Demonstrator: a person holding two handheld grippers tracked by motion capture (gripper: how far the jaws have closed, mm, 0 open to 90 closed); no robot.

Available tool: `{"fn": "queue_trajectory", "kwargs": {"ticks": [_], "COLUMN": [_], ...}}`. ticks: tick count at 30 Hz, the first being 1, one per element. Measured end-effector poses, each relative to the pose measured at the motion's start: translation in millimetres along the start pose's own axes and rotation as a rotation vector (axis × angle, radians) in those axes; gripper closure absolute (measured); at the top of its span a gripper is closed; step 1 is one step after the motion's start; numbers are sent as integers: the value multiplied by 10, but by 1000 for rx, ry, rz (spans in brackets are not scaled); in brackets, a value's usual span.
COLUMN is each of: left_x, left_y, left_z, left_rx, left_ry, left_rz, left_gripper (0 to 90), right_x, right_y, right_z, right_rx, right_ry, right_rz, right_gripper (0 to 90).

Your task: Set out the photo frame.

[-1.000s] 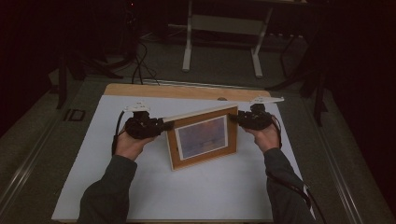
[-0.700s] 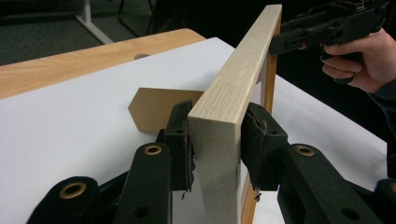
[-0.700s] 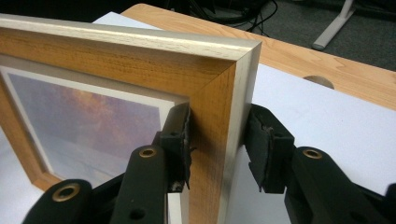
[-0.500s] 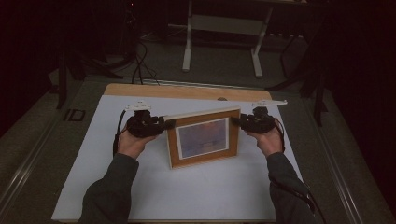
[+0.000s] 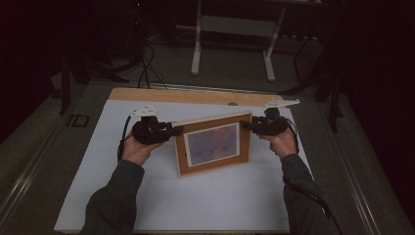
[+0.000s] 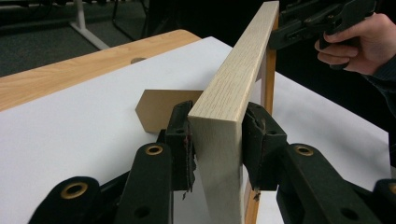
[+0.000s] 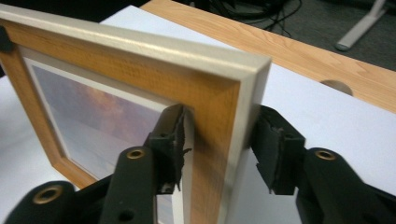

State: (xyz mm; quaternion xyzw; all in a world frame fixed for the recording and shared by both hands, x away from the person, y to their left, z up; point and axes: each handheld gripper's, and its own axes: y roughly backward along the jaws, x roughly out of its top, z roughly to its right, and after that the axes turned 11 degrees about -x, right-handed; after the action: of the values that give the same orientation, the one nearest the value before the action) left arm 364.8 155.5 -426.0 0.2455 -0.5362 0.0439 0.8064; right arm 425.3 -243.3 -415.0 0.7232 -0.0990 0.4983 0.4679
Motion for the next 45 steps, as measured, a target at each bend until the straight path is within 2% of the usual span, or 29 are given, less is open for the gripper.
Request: {"fn": "queue_trajectory", "kwargs": {"ticks": [4, 15, 22, 45], "left_x": [3, 19, 25, 85], "left_y": [-3, -31, -65, -178], "left_z": [-12, -81, -95, -169], "left_rx": [-1, 13, 16, -8], "left_ry": [0, 11, 16, 33], "left_rz": [2, 13, 14, 15], "left_gripper": [673, 642, 625, 581], "right_x": [15, -38, -97, -224], "right_y": [-40, 21, 74, 257], "right_z": [15, 36, -1, -84], "right_rx": [26, 31, 8, -30], "right_ry": [16, -3, -37, -82], "right_rz": [0, -2, 2, -10], "right_gripper": [508, 616, 621, 625]}}
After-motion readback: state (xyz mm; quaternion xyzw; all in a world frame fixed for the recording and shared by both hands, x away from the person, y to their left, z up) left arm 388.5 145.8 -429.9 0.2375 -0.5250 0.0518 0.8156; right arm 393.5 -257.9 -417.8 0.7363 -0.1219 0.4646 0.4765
